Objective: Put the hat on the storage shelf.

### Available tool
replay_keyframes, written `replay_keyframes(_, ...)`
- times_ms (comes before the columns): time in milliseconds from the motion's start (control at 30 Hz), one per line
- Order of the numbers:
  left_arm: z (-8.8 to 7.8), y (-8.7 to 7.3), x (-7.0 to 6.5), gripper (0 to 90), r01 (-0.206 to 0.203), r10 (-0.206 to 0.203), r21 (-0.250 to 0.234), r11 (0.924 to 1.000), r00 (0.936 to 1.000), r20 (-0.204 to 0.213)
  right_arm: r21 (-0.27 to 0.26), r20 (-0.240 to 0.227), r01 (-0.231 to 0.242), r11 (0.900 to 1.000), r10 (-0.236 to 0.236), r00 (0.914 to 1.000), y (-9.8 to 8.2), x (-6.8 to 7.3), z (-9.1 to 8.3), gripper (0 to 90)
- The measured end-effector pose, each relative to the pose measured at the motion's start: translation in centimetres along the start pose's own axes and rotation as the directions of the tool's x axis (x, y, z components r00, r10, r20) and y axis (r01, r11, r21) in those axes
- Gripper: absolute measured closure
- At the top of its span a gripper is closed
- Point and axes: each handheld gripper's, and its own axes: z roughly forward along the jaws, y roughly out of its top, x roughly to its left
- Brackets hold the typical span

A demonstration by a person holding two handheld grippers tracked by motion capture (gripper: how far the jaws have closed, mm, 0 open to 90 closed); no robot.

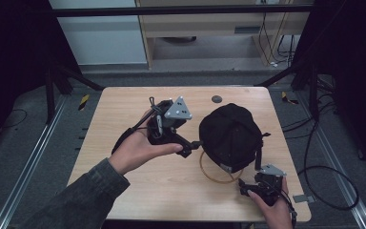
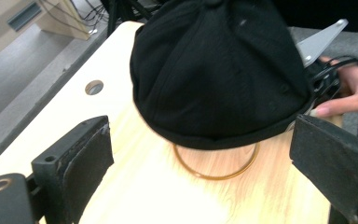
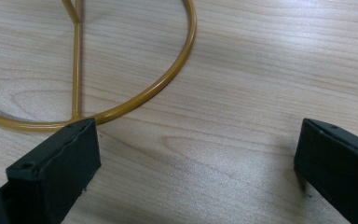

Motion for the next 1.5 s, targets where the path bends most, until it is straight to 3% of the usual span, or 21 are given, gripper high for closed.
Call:
replay_keyframes(333, -0.1, -2.6, -0.1, 5.6, 0.026, -0.026, 0.0, 0.9997, 0.9996, -0.008, -0.003, -0.005, -0.006, 1.0, 0.006, 1.0, 0.0, 0.0, 0.0, 0.4)
replay_keyframes(500, 0.2, -5.0, -0.1, 5.5, 0.025, -0.025, 0.025, 0.9994, 0.9995, -0.02, -0.003, -0.005, -0.006, 1.0, 0.006, 1.0, 0.0, 0.0, 0.0, 0.4)
replay_keyframes(667, 0.9, -7.8, 0.3, 5.8, 0.052, -0.05, 0.045, 0.9977, 0.9982, -0.032, -0.003, -0.006, -0.006, 1.0, 0.006, 1.0, 0.0, 0.0, 0.0, 0.4)
replay_keyframes(833, 1.6, -10.3, 0.4, 5.6, 0.078, -0.076, 0.067, 0.9947, 0.9963, -0.04, -0.003, -0.005, -0.006, 1.0, 0.006, 1.0, 0.0, 0.0, 0.0, 0.4)
replay_keyframes(1133, 2.4, -13.4, 0.1, 5.4, 0.108, -0.105, 0.084, 0.9906, 0.9937, -0.038, -0.003, -0.006, -0.006, 1.0, 0.006, 1.0, 0.0, 0.0, 0.0, 0.4)
replay_keyframes(1500, 3.1, -17.9, 0.0, 5.3, 0.162, -0.155, 0.111, 0.9805, 0.9855, -0.068, -0.003, -0.005, -0.006, 1.0, 0.006, 1.0, 0.0, 0.0, 0.0, 0.4)
